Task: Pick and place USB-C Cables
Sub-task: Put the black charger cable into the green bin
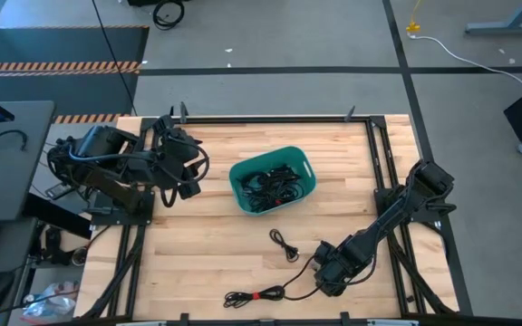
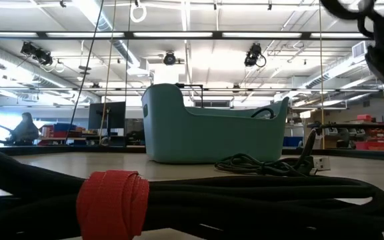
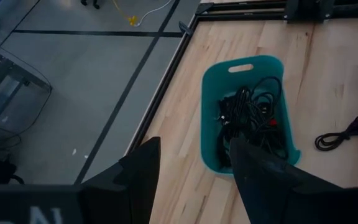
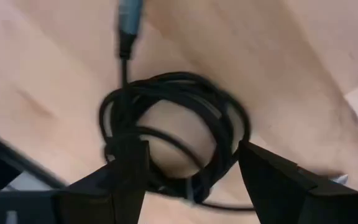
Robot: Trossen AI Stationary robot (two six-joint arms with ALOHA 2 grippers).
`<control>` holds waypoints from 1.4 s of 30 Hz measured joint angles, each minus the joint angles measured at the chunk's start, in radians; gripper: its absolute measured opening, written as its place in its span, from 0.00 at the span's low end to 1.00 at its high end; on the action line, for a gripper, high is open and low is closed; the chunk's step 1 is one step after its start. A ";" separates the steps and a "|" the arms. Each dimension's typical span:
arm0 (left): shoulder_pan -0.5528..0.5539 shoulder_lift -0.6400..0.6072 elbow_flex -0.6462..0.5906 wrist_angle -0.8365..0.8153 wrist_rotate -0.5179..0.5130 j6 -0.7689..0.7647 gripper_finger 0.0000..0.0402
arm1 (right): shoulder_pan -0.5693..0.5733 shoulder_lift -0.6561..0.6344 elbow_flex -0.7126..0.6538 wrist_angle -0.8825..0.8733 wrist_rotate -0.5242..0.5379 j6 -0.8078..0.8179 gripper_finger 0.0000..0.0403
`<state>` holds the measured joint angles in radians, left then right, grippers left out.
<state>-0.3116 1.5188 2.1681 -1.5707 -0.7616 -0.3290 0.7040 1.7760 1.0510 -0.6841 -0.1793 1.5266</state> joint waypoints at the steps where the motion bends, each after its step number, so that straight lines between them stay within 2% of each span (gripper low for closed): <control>1: 0.000 0.000 0.000 0.000 0.000 0.000 0.50 | 0.000 0.000 -0.012 0.004 0.001 0.000 0.62; 9: 0.000 0.000 0.000 0.002 0.000 0.000 0.50 | 0.002 -0.006 -0.094 0.042 -0.007 -0.001 0.61; 12: 0.000 0.000 0.000 0.002 0.000 -0.001 0.50 | 0.002 -0.006 -0.105 0.045 -0.019 0.008 0.56; 15: 0.000 0.000 0.000 0.002 0.000 -0.006 0.50 | -0.002 -0.005 -0.106 0.047 -0.033 0.008 0.44; 21: 0.000 0.000 0.000 0.003 0.000 -0.008 0.50 | -0.013 -0.004 -0.109 0.050 -0.058 0.034 0.07; 26: 0.000 0.000 0.000 0.003 0.000 -0.008 0.50 | -0.031 -0.014 -0.107 0.065 -0.093 0.024 0.05; 31: 0.000 0.000 0.000 0.004 0.000 -0.008 0.50 | -0.092 -0.074 -0.043 0.066 -0.069 -0.042 0.05; 36: 0.000 0.000 0.000 0.004 0.000 -0.008 0.50 | -0.191 -0.152 0.074 0.010 0.096 -0.190 0.05; 42: 0.000 0.000 0.000 0.004 0.000 -0.027 0.50 | -0.359 -0.225 0.226 -0.089 0.239 -0.501 0.05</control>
<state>-0.3115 1.5192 2.1678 -1.5665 -0.7620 -0.3561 0.3451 1.5508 1.2768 -0.7732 0.0601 1.0254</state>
